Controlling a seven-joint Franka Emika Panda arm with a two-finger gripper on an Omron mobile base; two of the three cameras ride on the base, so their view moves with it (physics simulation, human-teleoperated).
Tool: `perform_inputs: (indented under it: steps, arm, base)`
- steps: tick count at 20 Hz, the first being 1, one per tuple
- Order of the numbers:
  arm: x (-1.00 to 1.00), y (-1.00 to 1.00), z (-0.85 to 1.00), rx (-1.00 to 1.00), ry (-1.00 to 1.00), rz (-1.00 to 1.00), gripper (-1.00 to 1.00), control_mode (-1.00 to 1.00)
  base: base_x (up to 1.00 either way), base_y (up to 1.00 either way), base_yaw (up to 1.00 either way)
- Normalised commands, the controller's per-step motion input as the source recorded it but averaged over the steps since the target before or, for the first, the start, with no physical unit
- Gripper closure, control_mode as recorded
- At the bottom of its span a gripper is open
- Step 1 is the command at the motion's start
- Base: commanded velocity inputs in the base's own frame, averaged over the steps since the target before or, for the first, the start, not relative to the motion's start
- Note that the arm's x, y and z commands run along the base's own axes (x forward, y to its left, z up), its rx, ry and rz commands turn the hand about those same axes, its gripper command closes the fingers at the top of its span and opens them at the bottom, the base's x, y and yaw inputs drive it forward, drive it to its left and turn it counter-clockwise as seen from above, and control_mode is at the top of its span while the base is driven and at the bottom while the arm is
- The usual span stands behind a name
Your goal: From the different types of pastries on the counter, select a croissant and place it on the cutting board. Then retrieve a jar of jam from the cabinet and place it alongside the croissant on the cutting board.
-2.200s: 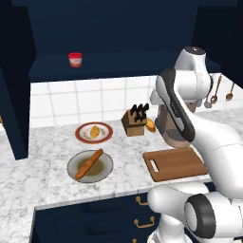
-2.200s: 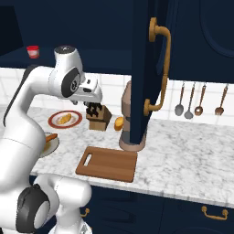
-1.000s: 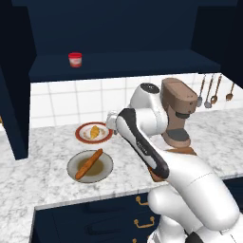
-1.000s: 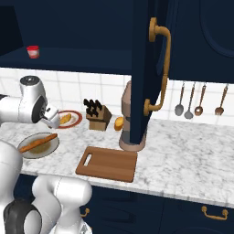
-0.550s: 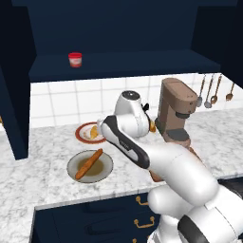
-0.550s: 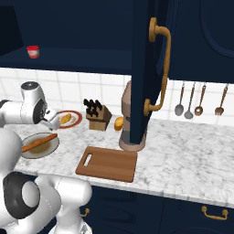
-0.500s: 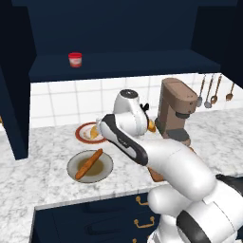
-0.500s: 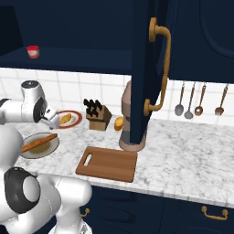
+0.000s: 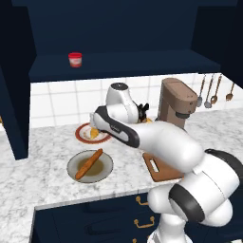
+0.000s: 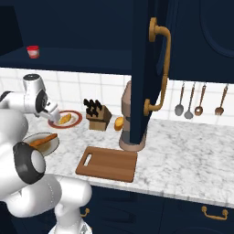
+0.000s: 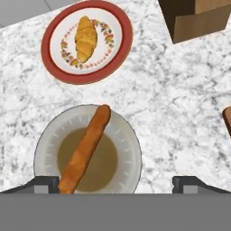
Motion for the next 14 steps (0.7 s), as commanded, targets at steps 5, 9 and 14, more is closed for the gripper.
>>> perform_inputs:
  steps: [5, 9, 14]
  arm:
    - [0.61, 0.14, -0.17, -0.03, 0.02, 0.00, -1.00, -1.00]
    - [0.55, 0.03, -0.31, -0.01, 0.00, 0.00, -1.00, -1.00]
    - [0.65, 0.13, -0.45, -0.01, 0.00, 0.00, -1.00, -1.00]
  base:
    - [0.00, 0.00, 0.00]
    - [0.00, 0.00, 0.00]
    - [0.00, 0.00, 0.00]
